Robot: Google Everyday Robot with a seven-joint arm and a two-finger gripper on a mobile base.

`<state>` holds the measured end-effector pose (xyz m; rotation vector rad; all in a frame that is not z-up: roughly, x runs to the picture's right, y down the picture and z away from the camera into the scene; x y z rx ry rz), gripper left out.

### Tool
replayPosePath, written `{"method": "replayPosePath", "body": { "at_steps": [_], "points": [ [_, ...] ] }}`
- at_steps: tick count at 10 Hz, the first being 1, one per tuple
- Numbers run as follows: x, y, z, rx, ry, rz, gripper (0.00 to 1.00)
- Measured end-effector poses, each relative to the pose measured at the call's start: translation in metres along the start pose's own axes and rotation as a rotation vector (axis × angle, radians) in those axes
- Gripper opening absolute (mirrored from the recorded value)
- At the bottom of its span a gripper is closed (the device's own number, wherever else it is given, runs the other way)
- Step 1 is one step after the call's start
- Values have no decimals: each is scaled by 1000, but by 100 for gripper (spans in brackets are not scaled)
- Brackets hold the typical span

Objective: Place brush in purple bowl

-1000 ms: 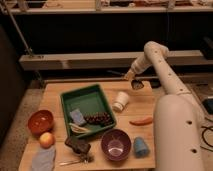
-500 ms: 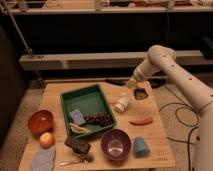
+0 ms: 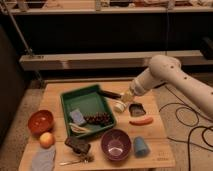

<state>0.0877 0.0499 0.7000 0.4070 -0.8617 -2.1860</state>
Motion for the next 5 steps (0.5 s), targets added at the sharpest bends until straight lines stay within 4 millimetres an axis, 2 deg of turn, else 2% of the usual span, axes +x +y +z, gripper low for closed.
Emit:
{"method": "replayPosePath", "body": {
  "at_steps": [1,2,4,5],
  "points": [
    [7,-41,11,30,36,16,0],
    [11,-65,18,42,62,30,0],
    [18,-98,30,61,128,26,0],
    [18,-106,36,64,160,27,0]
  ]
}}
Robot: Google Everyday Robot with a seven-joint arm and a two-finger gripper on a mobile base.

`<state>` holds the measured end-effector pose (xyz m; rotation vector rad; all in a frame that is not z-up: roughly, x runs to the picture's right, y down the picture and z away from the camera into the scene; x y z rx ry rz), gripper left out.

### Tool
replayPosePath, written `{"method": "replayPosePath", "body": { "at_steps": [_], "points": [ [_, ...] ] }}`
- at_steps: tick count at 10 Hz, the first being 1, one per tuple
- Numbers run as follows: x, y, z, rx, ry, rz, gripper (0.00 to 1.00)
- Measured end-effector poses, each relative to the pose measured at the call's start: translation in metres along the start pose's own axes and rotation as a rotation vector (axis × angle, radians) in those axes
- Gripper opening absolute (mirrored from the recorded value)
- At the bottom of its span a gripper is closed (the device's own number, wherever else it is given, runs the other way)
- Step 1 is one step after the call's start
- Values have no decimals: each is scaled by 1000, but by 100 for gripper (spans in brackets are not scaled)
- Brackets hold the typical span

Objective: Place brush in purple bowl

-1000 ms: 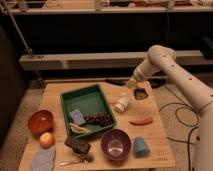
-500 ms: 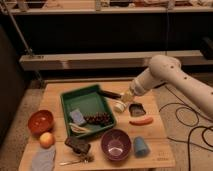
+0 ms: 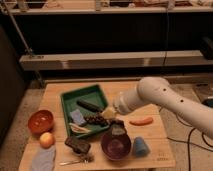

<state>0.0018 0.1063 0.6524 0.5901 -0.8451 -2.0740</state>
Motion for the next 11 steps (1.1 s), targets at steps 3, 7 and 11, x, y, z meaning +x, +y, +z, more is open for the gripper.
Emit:
{"method": "replayPosePath", "body": {
  "at_steps": [3,7,11],
  "points": [
    [0,-5,5,2,22,2,0],
    [-8,-4,6,19,59,30,0],
    [-56,-12,18,64,119,39,0]
  ]
}}
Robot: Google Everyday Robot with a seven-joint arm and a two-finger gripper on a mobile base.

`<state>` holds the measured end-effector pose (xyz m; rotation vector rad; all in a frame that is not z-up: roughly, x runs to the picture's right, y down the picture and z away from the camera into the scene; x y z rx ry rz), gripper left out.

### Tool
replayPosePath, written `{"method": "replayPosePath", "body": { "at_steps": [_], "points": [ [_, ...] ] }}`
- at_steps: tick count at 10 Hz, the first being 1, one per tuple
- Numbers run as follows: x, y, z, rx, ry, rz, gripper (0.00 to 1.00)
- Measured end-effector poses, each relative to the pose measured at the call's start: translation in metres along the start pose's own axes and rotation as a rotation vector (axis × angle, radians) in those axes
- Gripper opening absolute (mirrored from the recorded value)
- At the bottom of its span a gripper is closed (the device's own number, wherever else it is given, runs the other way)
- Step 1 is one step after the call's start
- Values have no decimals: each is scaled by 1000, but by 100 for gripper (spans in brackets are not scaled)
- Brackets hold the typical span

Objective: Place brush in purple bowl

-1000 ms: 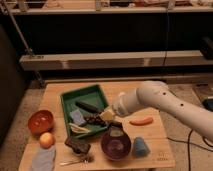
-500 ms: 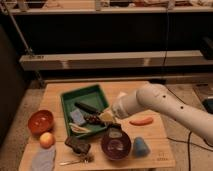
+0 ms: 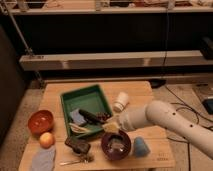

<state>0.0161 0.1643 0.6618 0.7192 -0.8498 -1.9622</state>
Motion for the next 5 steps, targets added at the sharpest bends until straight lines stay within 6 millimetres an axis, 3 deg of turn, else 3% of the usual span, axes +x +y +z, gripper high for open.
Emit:
{"method": "replayPosePath", "body": {
  "at_steps": [5],
  "points": [
    [-8,22,19,30,-35,-85,0]
  ]
}}
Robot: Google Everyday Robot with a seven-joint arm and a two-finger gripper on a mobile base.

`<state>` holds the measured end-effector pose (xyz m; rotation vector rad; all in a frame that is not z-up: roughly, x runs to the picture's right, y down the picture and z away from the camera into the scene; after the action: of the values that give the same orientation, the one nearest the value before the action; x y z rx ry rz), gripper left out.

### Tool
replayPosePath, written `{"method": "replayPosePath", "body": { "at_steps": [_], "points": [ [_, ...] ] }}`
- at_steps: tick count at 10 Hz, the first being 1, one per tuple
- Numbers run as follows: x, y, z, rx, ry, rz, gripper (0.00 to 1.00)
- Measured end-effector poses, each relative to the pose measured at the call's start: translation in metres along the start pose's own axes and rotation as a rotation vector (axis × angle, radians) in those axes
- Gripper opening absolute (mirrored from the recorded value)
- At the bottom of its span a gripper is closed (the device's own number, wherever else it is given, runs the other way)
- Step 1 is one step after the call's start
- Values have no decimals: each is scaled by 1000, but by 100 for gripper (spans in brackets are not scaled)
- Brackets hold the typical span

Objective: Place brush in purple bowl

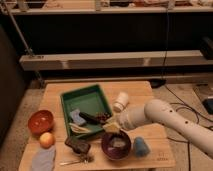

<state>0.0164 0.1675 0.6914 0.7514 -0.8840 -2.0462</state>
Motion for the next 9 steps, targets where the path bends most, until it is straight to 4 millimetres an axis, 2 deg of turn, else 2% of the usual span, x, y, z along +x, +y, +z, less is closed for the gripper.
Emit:
{"method": "replayPosePath", "body": {
  "at_steps": [3,9],
  "points": [
    [-21,5,8,4,-3,-16,0],
    [-37,3,25,53,8,-30,2]
  ]
}}
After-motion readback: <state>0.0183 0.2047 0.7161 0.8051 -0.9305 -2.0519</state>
